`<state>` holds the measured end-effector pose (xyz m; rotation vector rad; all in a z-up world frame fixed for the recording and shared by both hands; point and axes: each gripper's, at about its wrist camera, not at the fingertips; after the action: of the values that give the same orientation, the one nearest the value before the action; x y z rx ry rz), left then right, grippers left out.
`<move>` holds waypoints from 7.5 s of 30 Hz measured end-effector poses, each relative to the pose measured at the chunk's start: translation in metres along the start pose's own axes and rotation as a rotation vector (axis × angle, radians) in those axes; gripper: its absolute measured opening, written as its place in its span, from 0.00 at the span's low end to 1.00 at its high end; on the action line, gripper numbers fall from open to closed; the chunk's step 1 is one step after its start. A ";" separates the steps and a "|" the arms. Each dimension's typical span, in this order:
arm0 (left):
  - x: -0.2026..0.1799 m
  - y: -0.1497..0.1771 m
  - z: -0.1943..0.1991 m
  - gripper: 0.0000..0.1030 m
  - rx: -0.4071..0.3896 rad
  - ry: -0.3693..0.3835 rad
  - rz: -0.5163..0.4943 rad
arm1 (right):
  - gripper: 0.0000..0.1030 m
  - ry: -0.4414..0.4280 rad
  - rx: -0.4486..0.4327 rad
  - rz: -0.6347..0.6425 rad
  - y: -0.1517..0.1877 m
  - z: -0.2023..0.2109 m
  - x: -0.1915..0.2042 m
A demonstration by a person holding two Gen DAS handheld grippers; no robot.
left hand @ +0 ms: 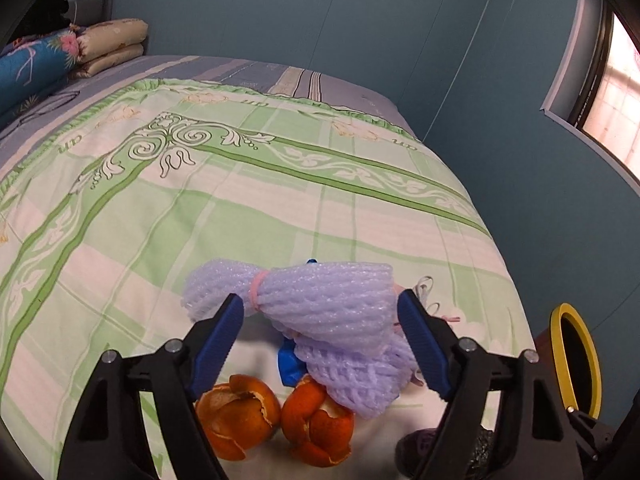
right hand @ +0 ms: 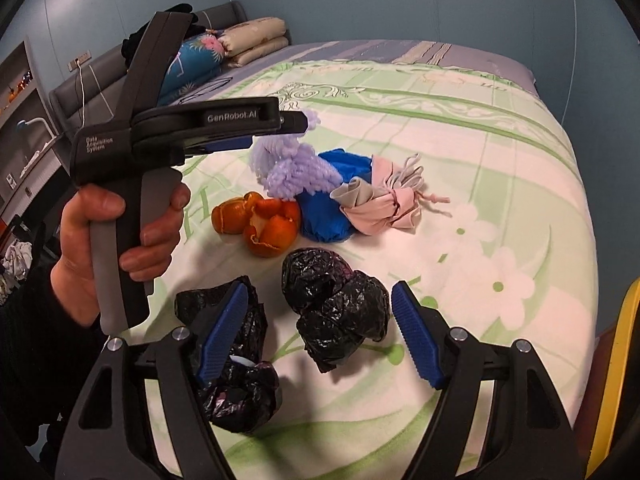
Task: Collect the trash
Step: 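Grasp the lavender foam net with the left tool while the right tool grasps a black bag, then carry the foam net and black bag over the yellow-rimmed bin, then open both tools to drop the foam net and black bag into the bin, then move both open tools back toward the bed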
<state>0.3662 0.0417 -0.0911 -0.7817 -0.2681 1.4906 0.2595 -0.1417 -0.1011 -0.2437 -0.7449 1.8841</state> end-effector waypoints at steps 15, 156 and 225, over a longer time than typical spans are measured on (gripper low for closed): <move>0.005 0.001 -0.011 0.29 0.019 0.044 0.007 | 0.27 0.019 0.044 0.015 -0.001 -0.015 -0.004; -0.378 0.082 0.029 0.25 0.064 0.476 -0.522 | 0.22 0.409 -0.434 -0.614 0.134 0.249 -0.265; -0.061 0.011 0.072 0.88 -0.078 -0.008 -0.055 | 0.74 0.054 -0.313 -0.217 0.026 0.156 -0.064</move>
<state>0.3068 0.0038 -0.0268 -0.8245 -0.3526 1.4381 0.1915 -0.2645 -0.0045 -0.3931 -0.9883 1.5465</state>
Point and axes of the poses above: each gripper's, at about its wrist camera, not at the fingertips, and z roughly against the way its jaws point, x to its left, y to its underside, and after that the axes turned 6 degrees about x, right-handed
